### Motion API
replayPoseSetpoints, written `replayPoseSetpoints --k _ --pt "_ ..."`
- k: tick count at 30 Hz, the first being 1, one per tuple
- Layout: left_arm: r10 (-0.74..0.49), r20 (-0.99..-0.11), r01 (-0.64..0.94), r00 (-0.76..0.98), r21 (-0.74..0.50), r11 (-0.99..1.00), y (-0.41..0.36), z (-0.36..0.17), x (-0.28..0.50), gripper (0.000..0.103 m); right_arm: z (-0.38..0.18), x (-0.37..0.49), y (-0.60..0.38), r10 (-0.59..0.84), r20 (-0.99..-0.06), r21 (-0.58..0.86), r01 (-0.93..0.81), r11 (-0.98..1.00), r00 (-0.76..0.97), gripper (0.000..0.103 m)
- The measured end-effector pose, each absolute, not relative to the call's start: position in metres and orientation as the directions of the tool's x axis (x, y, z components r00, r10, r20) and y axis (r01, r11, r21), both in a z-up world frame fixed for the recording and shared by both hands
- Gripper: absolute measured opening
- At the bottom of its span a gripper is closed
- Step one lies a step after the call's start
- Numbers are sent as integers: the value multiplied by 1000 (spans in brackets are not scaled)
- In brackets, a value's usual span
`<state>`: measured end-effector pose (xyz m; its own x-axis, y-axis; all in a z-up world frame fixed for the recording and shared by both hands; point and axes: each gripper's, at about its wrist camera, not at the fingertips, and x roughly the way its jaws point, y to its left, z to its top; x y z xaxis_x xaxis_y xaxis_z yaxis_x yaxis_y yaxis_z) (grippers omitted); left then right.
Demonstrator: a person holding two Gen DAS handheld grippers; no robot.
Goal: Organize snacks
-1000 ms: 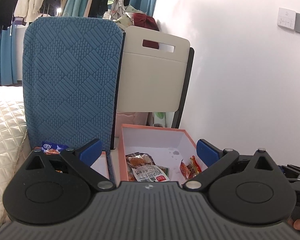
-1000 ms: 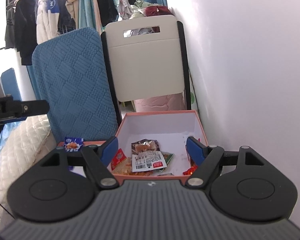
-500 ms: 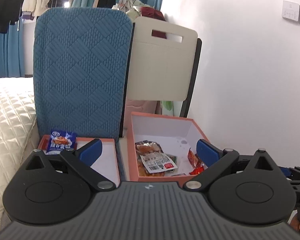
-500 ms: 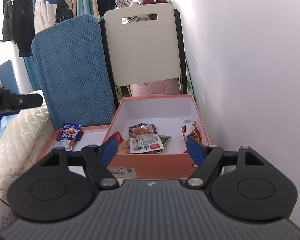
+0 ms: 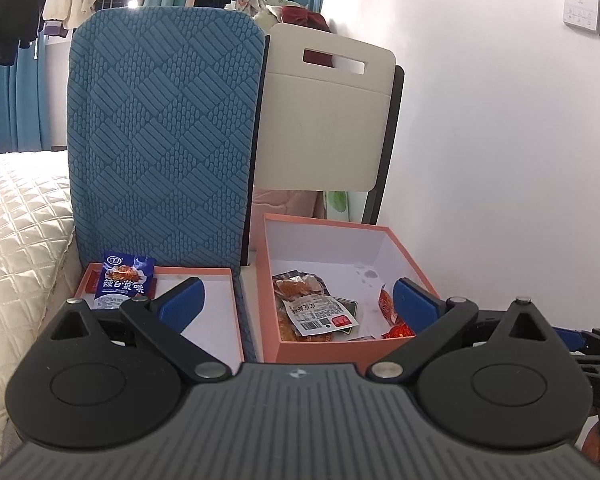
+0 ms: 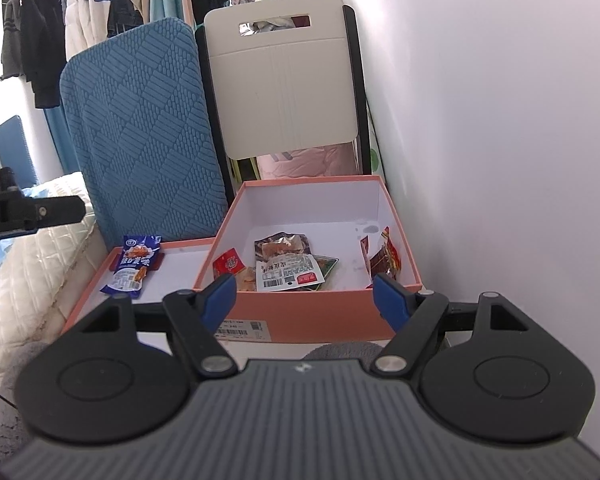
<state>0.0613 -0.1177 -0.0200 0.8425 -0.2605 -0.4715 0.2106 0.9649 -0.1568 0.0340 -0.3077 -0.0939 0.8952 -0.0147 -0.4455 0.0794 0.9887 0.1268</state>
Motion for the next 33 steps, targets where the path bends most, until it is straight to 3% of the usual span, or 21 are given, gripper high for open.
replayPoseSetpoints --k 33 --pt "-241 -494 197 835 -141 970 -120 -23 64 102 -97 36 -310 -21 -455 123 87 989 890 77"
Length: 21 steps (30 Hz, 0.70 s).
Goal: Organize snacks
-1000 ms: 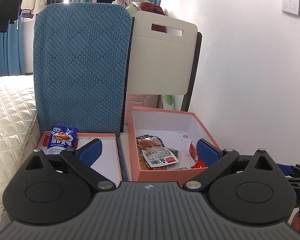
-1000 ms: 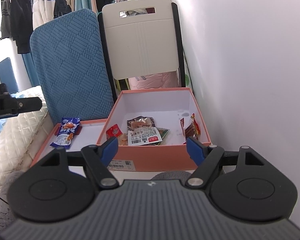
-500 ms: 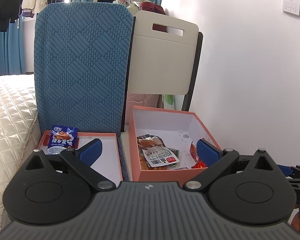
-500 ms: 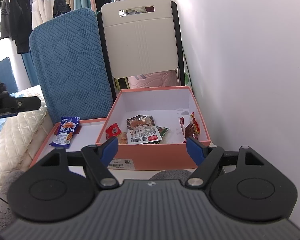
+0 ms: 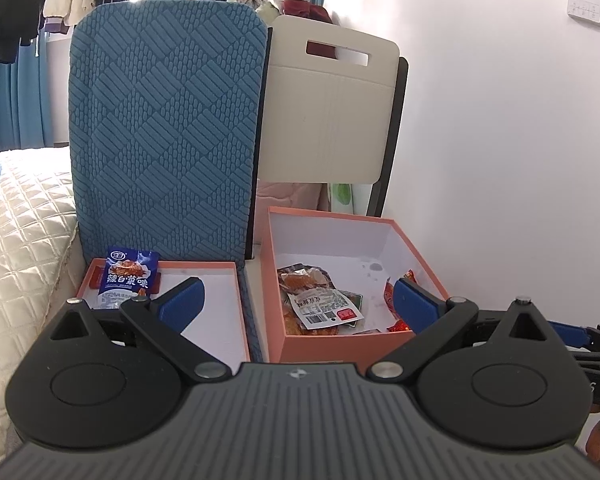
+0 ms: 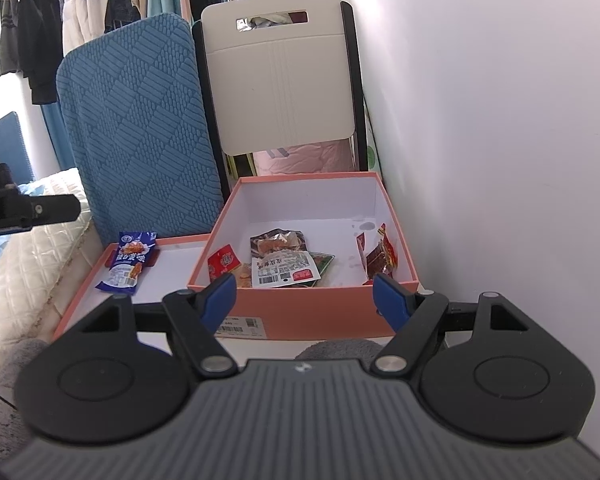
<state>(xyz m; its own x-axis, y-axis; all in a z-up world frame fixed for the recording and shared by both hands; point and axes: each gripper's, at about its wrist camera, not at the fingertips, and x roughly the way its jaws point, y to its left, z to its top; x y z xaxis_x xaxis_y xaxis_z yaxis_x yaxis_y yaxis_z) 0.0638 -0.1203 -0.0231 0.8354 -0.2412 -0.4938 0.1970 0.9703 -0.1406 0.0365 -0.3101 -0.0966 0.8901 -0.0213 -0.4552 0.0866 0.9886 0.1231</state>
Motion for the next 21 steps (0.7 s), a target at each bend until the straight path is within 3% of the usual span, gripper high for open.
replayPoseSetpoints --k 21 --pt "-237 -514 199 825 -129 971 -123 -25 66 102 -96 37 -313 -29 -451 123 94 988 892 77"
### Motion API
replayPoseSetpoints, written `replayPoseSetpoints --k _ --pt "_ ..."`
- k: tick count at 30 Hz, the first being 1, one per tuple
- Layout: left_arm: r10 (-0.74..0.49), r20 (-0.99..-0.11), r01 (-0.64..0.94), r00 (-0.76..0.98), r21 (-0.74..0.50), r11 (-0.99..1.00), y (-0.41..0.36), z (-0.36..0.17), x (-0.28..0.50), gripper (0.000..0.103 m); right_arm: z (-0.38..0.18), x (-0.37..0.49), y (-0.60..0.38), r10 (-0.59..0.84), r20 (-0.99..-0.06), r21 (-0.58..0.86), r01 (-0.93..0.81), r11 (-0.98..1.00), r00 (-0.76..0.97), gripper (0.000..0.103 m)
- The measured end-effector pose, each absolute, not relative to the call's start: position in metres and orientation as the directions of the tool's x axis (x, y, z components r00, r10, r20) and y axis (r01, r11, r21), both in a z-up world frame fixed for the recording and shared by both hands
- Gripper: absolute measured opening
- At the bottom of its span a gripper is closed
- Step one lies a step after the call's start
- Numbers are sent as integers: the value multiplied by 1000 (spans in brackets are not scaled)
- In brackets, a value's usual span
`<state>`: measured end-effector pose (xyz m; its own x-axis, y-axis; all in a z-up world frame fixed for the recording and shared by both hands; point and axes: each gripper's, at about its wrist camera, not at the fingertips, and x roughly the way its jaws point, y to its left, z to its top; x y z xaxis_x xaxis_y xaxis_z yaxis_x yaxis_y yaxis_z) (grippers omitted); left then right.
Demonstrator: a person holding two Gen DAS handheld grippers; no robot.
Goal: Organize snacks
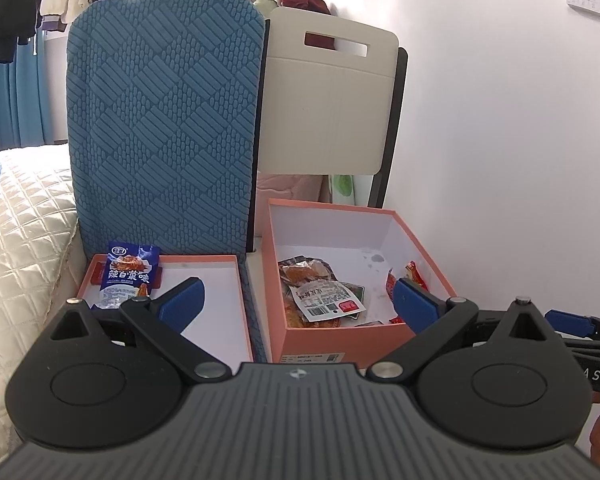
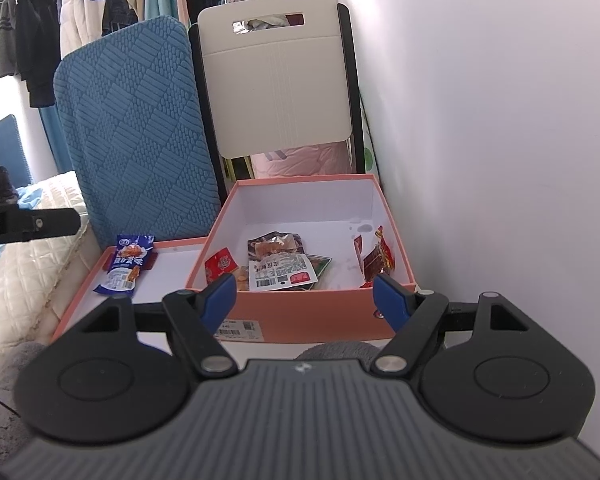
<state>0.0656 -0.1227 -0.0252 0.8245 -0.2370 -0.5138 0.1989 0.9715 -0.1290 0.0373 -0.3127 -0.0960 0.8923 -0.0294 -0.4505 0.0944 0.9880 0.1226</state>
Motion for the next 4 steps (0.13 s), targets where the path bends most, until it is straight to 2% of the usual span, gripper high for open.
replayPoseSetpoints --k 4 --pt "-237 -513 199 825 -130 971 -123 -25 65 102 -95 37 -313 -30 -449 123 95 988 893 77"
